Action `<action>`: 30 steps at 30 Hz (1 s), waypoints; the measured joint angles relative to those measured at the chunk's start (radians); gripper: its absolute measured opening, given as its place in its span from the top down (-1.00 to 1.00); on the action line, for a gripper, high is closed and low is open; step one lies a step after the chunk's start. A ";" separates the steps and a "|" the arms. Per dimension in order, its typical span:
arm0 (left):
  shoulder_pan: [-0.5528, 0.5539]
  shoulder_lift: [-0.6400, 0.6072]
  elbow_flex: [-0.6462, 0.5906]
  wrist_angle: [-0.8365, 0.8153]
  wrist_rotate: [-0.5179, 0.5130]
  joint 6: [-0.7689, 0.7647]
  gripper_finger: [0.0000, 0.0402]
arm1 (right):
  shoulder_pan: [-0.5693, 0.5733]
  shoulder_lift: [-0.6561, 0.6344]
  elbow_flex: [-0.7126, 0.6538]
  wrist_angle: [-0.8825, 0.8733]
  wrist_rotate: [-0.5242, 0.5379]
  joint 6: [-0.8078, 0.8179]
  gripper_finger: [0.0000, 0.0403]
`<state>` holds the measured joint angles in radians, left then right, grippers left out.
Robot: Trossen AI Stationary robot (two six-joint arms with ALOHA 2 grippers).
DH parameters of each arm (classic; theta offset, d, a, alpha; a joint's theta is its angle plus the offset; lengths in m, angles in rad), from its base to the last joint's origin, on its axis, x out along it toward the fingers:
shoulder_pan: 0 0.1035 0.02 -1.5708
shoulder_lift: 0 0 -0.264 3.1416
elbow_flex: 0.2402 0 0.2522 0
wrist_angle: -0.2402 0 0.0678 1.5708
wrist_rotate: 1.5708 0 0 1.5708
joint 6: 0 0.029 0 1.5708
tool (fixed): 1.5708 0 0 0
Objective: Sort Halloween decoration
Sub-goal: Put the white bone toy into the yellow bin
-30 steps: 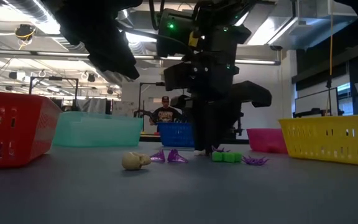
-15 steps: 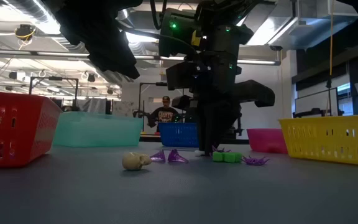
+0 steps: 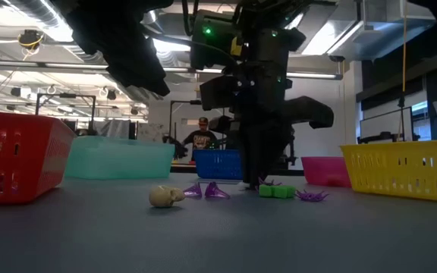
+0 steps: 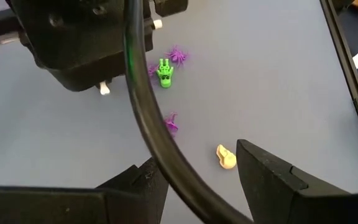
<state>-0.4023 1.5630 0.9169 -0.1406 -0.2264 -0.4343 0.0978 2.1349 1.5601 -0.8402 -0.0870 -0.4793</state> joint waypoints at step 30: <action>0.000 -0.001 0.000 0.089 0.011 0.000 0.18 | 0.008 -0.004 0.398 -0.731 -0.034 0.095 0.95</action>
<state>-0.4023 1.5623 0.9165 -0.0513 -0.2153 -0.4347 0.1054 2.1309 1.9584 -1.5709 -0.1213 -0.3843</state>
